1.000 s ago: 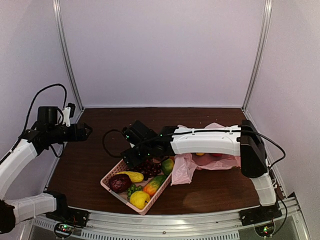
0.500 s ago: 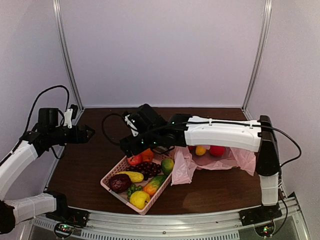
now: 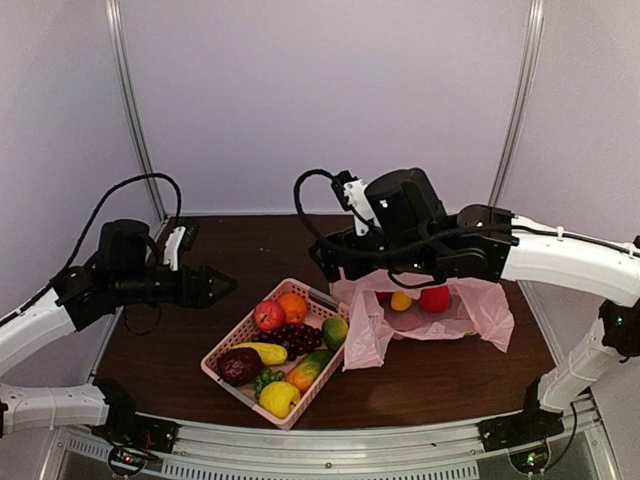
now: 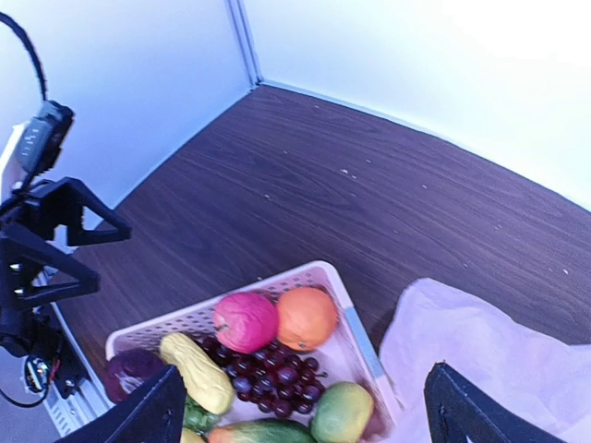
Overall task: Untie the knot of the plastic bag and take out the fruit
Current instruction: Adjust the bag handles on the takeout bag.
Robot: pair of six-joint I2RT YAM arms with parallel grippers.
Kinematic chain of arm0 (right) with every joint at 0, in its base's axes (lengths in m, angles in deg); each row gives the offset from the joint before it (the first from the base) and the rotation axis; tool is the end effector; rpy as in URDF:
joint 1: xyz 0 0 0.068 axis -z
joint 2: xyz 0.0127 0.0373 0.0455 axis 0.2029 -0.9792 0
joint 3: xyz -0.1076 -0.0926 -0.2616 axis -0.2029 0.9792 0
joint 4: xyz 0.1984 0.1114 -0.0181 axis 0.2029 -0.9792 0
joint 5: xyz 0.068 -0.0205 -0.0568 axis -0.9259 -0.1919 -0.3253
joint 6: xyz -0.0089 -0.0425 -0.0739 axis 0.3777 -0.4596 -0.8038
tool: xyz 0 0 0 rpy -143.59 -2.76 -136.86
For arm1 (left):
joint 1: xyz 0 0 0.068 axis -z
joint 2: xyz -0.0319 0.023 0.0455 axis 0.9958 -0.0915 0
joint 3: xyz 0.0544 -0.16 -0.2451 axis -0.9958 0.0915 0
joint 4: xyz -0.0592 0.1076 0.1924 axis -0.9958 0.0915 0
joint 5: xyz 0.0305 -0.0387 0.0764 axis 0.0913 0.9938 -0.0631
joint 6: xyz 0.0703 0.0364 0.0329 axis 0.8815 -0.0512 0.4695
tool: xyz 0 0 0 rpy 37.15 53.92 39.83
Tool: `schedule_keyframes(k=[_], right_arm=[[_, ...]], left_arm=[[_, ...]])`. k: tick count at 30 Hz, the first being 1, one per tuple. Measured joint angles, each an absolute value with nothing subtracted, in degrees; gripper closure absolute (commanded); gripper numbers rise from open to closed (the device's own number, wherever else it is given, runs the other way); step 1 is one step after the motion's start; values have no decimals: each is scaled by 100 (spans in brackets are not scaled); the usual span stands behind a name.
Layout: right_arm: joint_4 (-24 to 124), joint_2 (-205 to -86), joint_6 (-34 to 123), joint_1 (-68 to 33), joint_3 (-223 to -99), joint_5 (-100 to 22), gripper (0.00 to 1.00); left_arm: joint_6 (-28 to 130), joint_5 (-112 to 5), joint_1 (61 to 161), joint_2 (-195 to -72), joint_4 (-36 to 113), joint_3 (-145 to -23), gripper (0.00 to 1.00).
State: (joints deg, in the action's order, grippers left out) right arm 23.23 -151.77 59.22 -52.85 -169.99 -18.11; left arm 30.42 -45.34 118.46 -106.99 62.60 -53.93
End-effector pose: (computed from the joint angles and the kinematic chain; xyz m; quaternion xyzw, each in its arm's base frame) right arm 0.1646 0.3044 0.3807 -0.2597 0.8199 0.2656 0.4356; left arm 0.1321 -0.1142 0.2954 0.0877 0.8524 -0.3751 0.3534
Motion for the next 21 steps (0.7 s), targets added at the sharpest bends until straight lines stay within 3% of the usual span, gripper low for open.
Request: schedule_keyframes(k=[11, 21], right_arm=[[2192, -12823, 6355, -4976, -14958, -1459, 17], [2467, -11642, 6519, -4981, -13637, -1910, 32]], left_arm=[[1798, -5216, 14345, -11947, 4997, -5832, 8], [1147, -5172, 15212, -13413, 3585, -6293, 7]])
